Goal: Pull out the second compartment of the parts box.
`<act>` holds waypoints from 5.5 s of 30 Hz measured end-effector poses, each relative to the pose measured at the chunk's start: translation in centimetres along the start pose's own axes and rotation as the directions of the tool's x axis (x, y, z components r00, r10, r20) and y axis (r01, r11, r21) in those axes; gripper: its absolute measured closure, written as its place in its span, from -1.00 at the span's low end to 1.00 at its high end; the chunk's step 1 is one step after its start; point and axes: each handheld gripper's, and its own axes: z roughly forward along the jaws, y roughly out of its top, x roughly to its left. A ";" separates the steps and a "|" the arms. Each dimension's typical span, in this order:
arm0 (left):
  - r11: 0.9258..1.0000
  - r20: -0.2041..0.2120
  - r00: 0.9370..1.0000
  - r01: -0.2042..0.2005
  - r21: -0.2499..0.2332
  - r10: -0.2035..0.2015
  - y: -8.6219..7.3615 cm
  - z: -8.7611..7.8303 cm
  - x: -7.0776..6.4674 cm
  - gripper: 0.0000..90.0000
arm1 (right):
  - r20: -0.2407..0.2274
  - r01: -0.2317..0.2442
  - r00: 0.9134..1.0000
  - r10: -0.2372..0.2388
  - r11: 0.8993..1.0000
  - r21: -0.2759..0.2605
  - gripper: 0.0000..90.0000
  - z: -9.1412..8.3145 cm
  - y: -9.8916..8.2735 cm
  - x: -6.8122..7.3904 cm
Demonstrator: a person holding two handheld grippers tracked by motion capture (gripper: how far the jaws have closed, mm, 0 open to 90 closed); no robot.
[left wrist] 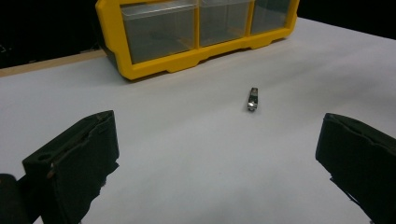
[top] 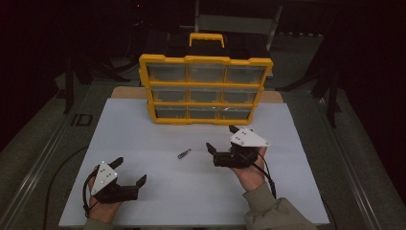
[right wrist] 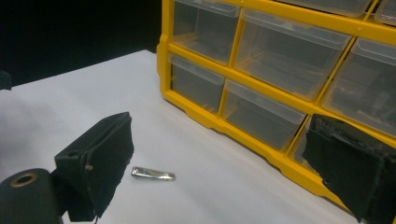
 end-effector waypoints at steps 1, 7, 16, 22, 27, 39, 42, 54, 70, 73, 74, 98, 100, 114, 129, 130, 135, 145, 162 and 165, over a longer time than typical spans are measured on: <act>1.000 0.000 1.000 0.000 0.000 0.000 0.0 0.0 0.0 -1.00 | -0.001 -0.002 1.000 0.002 1.000 -0.001 -0.82 0.1 0.1 0.0; 1.000 0.000 1.000 0.002 0.000 -0.002 0.0 0.0 0.0 -1.00 | -0.001 -0.002 1.000 0.002 1.000 0.006 -0.82 1.2 0.6 0.0; 1.000 -0.001 1.000 -0.004 0.003 0.004 0.0 0.0 0.0 -1.00 | 0.017 0.014 1.000 -0.014 1.000 -0.003 -0.82 2.3 1.3 -0.5; 1.000 0.000 1.000 -0.006 0.005 0.006 0.0 0.0 0.0 -1.00 | 0.027 0.013 1.000 -0.013 1.000 -0.002 -0.82 3.0 1.5 -0.9; 1.000 -0.001 1.000 -0.006 0.004 0.006 0.0 0.0 0.0 -1.00 | 0.034 0.022 0.999 -0.022 1.000 0.006 -0.82 3.8 1.9 -1.1; 1.000 0.001 1.000 -0.002 0.002 0.002 0.0 0.0 0.0 -1.00 | 0.051 0.047 0.998 -0.046 0.999 0.001 -0.82 5.5 2.4 -1.1; 1.000 0.002 1.000 -0.002 0.002 0.002 0.0 0.0 0.1 -1.00 | 0.056 0.052 0.997 -0.051 0.999 -0.012 -0.82 5.9 2.5 -1.1; 1.000 0.003 1.000 -0.002 0.003 0.002 0.0 0.0 0.1 -1.00 | 0.066 0.080 0.995 -0.079 0.997 -0.008 -0.82 7.7 2.0 -1.1; 1.000 0.006 1.000 0.003 0.000 -0.003 0.0 0.0 0.1 -1.00 | 0.078 0.127 0.988 -0.134 0.988 0.087 -0.82 11.9 1.6 -1.4; 1.000 0.007 1.000 0.003 -0.001 -0.003 0.0 0.0 0.1 -1.00 | 0.084 0.176 0.979 -0.187 0.977 0.123 -0.82 12.6 1.9 -1.2; 1.000 0.007 1.000 0.002 -0.001 -0.002 0.0 -0.1 0.1 -1.00 | 0.085 0.189 0.976 -0.202 0.972 0.136 -0.82 12.9 2.0 -1.2; 1.000 0.011 1.000 0.005 -0.002 -0.005 -0.1 -0.1 0.1 -1.00 | 0.180 0.472 0.820 -0.543 0.820 0.324 -0.82 15.7 2.3 -0.5; 1.000 0.010 1.000 0.004 -0.002 -0.004 -0.1 -0.1 0.1 -1.00 | 0.186 0.488 0.803 -0.566 0.805 0.337 -0.82 15.8 2.4 -0.4; 1.000 0.009 1.000 0.006 -0.001 -0.006 -0.1 -0.2 0.1 -1.00 | 0.237 0.595 0.681 -0.692 0.713 0.371 -0.82 15.1 3.6 -0.1; 1.000 0.008 1.000 0.008 -0.001 -0.008 -0.1 -0.1 0.1 -1.00 | 0.245 0.698 0.536 -0.808 0.587 0.409 -0.82 14.2 5.3 -0.3; 1.000 0.009 1.000 0.008 -0.001 -0.008 -0.1 -0.1 0.1 -1.00 | 0.245 0.704 0.523 -0.816 0.576 0.415 -0.82 14.1 5.5 -0.3; 1.000 0.009 1.000 0.008 0.000 -0.008 -0.1 -0.1 0.1 -1.00 | 0.252 0.724 0.480 -0.840 0.541 0.427 -0.81 13.8 6.4 -0.4; 1.000 0.008 1.000 0.011 0.001 -0.011 -0.2 -0.1 0.2 -1.00 | 0.280 0.757 0.396 -0.874 0.484 0.439 -0.81 13.1 8.3 -0.6; 1.000 0.007 1.000 0.017 -0.004 -0.017 -0.2 -0.2 0.2 -1.00 | 0.332 0.773 0.305 -0.893 0.435 0.461 -0.77 12.4 11.3 -1.3; 1.000 0.006 1.000 0.016 -0.004 -0.016 -0.2 -0.2 0.2 -1.00 | 0.338 0.779 0.270 -0.902 0.411 0.474 -0.73 12.5 11.7 -1.5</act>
